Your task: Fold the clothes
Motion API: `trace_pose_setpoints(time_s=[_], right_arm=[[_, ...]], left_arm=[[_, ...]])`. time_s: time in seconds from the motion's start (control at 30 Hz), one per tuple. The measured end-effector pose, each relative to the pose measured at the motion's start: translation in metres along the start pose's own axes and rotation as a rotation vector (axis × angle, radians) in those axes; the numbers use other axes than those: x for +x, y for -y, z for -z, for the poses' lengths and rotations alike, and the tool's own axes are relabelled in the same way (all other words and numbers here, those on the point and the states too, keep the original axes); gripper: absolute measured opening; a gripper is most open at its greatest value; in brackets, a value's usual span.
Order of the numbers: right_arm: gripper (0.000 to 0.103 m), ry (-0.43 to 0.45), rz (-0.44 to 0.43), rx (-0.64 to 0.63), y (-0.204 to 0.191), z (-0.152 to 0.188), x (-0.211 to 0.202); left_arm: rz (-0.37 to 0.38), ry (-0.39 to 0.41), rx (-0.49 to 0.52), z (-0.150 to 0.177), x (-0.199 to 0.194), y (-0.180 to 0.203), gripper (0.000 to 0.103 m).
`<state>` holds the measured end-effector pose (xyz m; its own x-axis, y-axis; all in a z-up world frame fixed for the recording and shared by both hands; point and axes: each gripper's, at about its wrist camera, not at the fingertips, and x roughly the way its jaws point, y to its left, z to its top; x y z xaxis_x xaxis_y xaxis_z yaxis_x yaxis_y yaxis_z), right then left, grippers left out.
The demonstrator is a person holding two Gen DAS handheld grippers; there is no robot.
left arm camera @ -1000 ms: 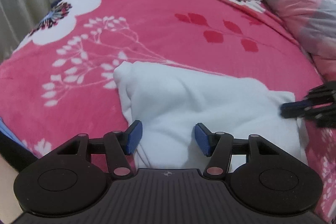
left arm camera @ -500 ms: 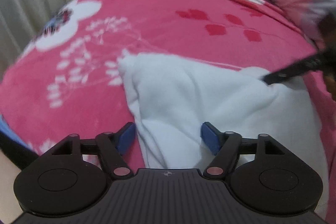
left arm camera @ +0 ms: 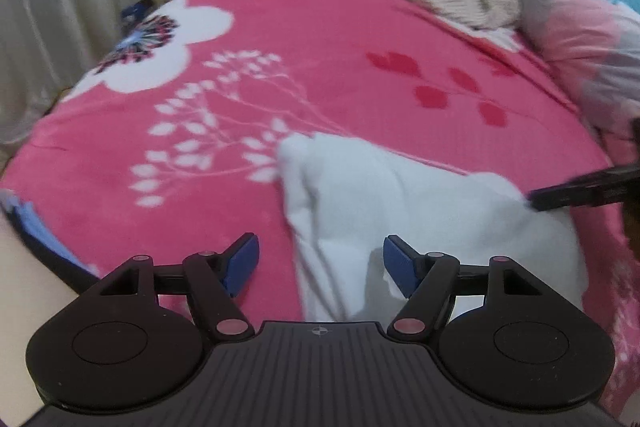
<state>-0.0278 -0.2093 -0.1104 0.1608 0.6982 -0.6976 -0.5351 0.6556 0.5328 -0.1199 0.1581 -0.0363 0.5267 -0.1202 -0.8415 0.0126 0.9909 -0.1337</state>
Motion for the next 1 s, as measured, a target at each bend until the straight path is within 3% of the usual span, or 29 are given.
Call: trace_pose_setpoints(time_s=[0.07, 0.17, 0.23, 0.3, 0.37, 0.43, 0.5, 0.57, 0.67, 0.73, 0.77, 0.8, 0.87, 0.93, 0.97, 1.0], right_arm=[[0.021, 0.018, 0.020, 0.003, -0.002, -0.001, -0.009], [0.021, 0.073, -0.028, -0.081, -0.026, -0.010, 0.002], [0.021, 0.102, -0.068, -0.126, -0.043, -0.013, 0.017], [0.020, 0.058, -0.075, -0.162, -0.048, -0.011, 0.031], [0.015, 0.002, 0.029, -0.202, -0.045, 0.004, 0.036], [0.014, 0.016, 0.092, -0.203, -0.036, 0.012, 0.018], [0.019, 0.018, 0.159, -0.185, -0.036, 0.010, 0.002], [0.019, 0.055, 0.178, -0.244, -0.049, 0.004, -0.005], [0.018, 0.111, 0.015, -0.299, -0.085, -0.009, 0.014], [0.015, 0.076, -0.084, -0.361, -0.108, -0.006, 0.041], [0.013, 0.041, -0.053, -0.411, -0.111, 0.000, 0.053], [0.005, 0.028, 0.006, -0.442, -0.110, 0.004, 0.059], [0.000, 0.070, 0.081, -0.391, -0.101, 0.003, 0.041], [0.009, 0.115, 0.167, -0.376, -0.097, 0.005, 0.022], [0.009, 0.140, 0.212, -0.452, -0.108, 0.009, 0.012], [0.009, 0.146, 0.204, -0.503, -0.121, 0.013, 0.005]], left_arm=[[-0.006, -0.008, -0.006, -0.009, 0.006, -0.001, 0.064], [-0.007, 0.013, 0.025, -0.025, 0.015, 0.007, 0.063], [-0.047, 0.025, 0.097, -0.030, 0.025, 0.014, 0.064], [-0.107, -0.022, 0.130, -0.031, 0.038, 0.015, 0.065], [-0.111, -0.055, 0.075, -0.030, 0.040, 0.007, 0.066], [-0.131, -0.061, 0.066, -0.031, 0.036, 0.003, 0.068], [-0.164, -0.071, 0.073, -0.029, 0.033, 0.000, 0.068], [-0.215, -0.089, 0.078, -0.027, 0.032, -0.002, 0.067], [-0.252, -0.118, 0.046, -0.025, 0.031, -0.009, 0.056], [-0.262, -0.143, 0.020, -0.024, 0.033, -0.015, 0.054], [-0.254, -0.147, -0.001, -0.024, 0.032, -0.019, 0.054], [-0.248, -0.142, -0.019, -0.025, 0.030, -0.022, 0.054], [-0.223, -0.098, -0.033, -0.025, 0.018, -0.025, 0.053], [-0.192, -0.026, -0.026, -0.023, 0.000, -0.027, 0.056], [-0.183, -0.010, -0.024, -0.022, -0.008, -0.027, 0.057], [-0.175, 0.007, -0.021, -0.020, -0.016, -0.028, 0.059]])
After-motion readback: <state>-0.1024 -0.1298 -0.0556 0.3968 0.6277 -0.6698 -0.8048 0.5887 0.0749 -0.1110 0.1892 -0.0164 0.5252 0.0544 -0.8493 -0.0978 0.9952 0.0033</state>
